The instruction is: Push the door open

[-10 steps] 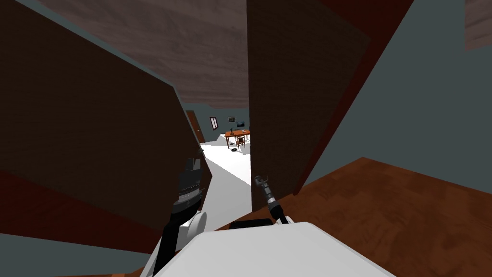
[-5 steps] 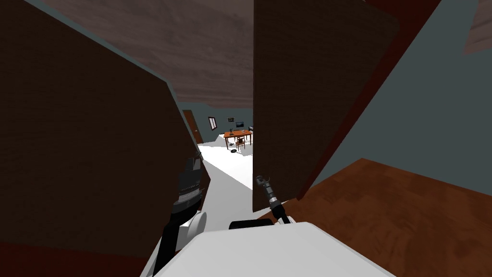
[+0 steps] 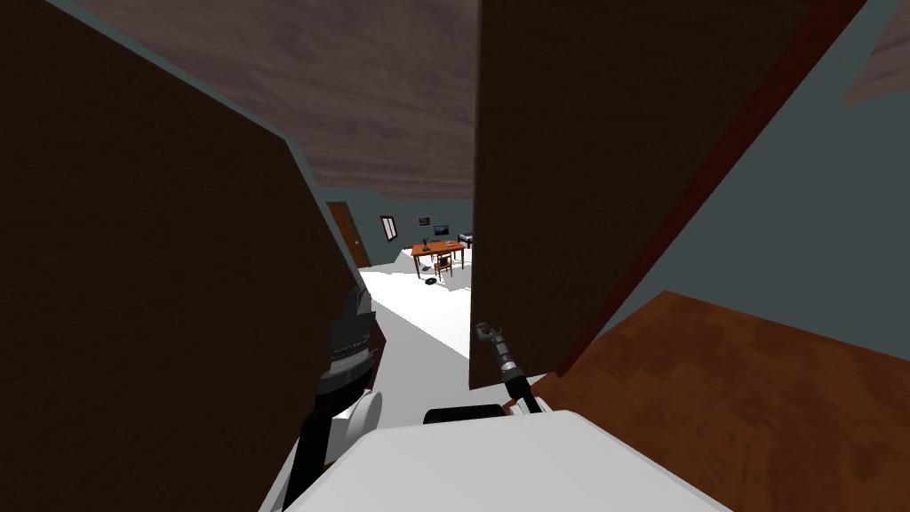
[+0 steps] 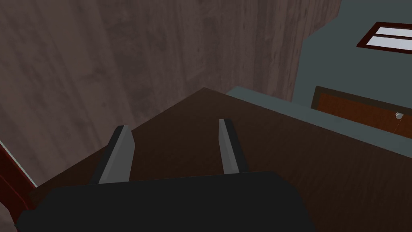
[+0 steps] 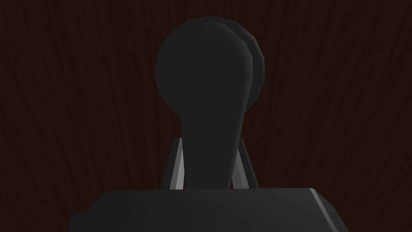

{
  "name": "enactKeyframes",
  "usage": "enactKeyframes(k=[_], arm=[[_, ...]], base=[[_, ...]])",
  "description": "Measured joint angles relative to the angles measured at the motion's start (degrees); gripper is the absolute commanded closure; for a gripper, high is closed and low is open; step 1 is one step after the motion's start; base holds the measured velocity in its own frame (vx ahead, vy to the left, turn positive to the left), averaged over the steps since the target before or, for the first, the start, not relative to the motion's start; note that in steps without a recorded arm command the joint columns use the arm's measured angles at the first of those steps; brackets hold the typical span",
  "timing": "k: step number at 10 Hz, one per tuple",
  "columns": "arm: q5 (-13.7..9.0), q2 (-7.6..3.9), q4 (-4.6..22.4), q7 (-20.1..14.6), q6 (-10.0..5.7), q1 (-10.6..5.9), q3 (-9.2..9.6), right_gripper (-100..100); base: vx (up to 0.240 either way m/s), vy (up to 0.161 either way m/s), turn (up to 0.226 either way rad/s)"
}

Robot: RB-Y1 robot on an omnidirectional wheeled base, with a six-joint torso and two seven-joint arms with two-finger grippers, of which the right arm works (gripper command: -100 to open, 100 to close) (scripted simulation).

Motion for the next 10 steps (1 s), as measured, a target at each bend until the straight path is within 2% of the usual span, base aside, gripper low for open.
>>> enactKeyframes(k=[2, 4, 7, 8, 10], arm=[[-0.41, -0.01, -0.86, 0.35, 0.95, 0.12, -1.09, 100], [-1.06, 0.05, 0.86, 0.73, 0.47, -0.94, -2.74, 100], [-1.87, -0.06, -0.63, 1.16, 1.51, -0.39, -4.82, 100], [-2.08, 0.04, 0.35, 1.30, 0.91, -0.89, -5.42, 100], [-2.57, 0.83, 0.52, 2.13, 1.00, -1.08, -6.88, 100]], base=[[0.129, 0.078, -0.056], [0.155, 0.117, -0.075], [0.147, 0.105, -0.067], [0.149, 0.063, -0.056], [0.150, 0.112, -0.073]])
